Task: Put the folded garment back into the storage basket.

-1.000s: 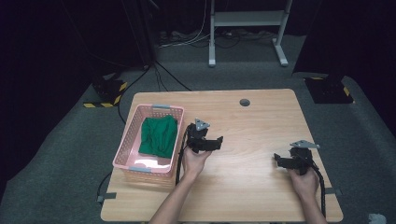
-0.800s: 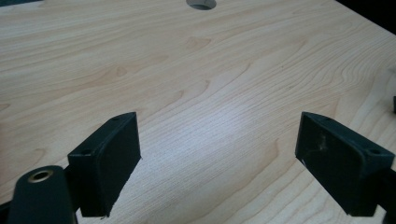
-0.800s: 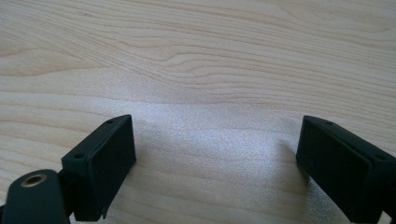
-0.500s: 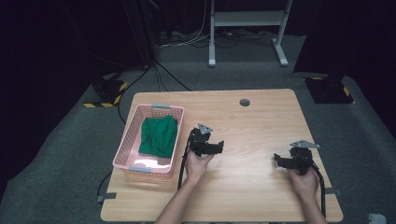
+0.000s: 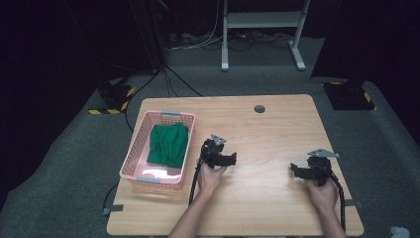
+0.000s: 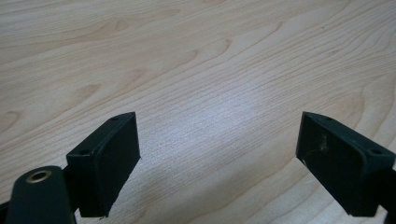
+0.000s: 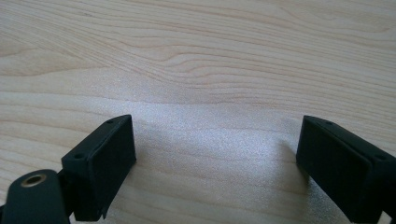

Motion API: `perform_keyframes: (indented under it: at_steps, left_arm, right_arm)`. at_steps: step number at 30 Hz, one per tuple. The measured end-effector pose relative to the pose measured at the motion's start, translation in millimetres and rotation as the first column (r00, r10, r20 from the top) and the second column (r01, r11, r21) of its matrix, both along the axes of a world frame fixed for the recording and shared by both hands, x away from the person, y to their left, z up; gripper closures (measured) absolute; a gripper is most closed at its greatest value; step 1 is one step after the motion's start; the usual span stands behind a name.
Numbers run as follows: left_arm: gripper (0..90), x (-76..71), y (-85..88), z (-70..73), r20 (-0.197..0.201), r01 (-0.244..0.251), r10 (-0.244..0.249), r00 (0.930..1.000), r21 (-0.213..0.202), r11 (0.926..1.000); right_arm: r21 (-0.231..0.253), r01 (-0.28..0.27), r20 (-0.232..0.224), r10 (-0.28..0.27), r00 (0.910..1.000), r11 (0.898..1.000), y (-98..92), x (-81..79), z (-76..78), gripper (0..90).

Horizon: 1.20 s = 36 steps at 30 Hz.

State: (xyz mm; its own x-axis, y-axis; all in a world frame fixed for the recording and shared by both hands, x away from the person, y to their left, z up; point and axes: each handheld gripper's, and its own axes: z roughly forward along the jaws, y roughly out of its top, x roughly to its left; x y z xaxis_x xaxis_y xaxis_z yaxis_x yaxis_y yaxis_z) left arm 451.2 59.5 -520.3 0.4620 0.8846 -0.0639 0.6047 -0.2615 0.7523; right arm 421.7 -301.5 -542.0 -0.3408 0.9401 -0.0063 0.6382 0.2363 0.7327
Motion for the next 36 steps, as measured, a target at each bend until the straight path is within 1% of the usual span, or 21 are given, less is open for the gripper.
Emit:
perform_keyframes:
  at_steps: [1,3,5,12,15,16,20,22,26,33,36]
  left_arm:
    - [13.6,0.5,-0.9,-1.3,0.0,-0.002,0.002,1.0,0.012,0.9999]
    - [13.3,1.5,-1.7,-3.8,-0.009,-0.007,0.008,0.9999,0.018,0.9998]
    - [13.2,2.6,-2.6,-6.0,-0.009,-0.01,0.011,0.9999,0.027,0.9996]
    - [12.9,6.2,-0.9,-12.6,-0.03,-0.032,0.033,0.999,0.037,0.9988]
    - [13.1,7.1,0.6,-16.5,-0.039,-0.036,0.038,0.9985,0.057,0.9977]
    - [13.1,7.3,1.5,-18.4,-0.04,-0.04,0.042,0.9983,0.057,0.9976]
    - [12.8,5.0,3.1,-20.5,-0.016,-0.039,0.041,0.999,0.077,0.9962]
    - [11.5,4.1,4.1,-22.3,0.001,-0.031,0.031,0.9995,0.073,0.9969]
    - [11.4,3.8,5.0,-22.5,0.0,-0.031,0.031,0.9995,0.071,0.997]
    - [10.9,3.7,5.5,-22.5,-0.002,-0.052,0.052,0.9986,0.069,0.9962]
    - [10.8,3.8,5.7,-22.5,-0.002,-0.053,0.053,0.9986,0.07,0.9961]
  right_arm:
    - [0.0,0.0,0.0,0.0,1.0,1.0,0.0,0.0,0.0,11.7]
    - [0.0,-0.001,0.0,0.001,1.0,1.0,0.0,0.0,0.0,11.7]
    - [0.0,-0.002,0.0,0.002,1.0,1.0,0.1,0.0,0.0,11.7]
    - [0.0,-0.003,0.0,0.003,1.0,1.0,0.1,0.0,0.0,11.7]
    - [0.0,-0.003,0.0,0.003,1.0,1.0,0.1,0.0,0.0,11.7]
    - [0.0,-0.003,0.0,0.003,1.0,1.0,0.1,0.0,0.0,11.7]
    - [0.0,-0.004,0.0,0.004,1.0,1.0,0.2,0.0,0.0,11.7]
    - [0.0,-0.004,0.0,0.004,1.0,1.0,0.2,0.1,0.0,11.7]
    - [0.0,-0.004,0.0,0.004,1.0,1.0,0.3,0.1,0.0,11.7]
    - [0.0,-0.004,0.0,0.004,1.0,1.0,0.3,0.1,-0.1,11.7]
    - [0.0,-0.005,0.0,0.005,1.0,1.0,0.3,0.1,-0.1,11.7]
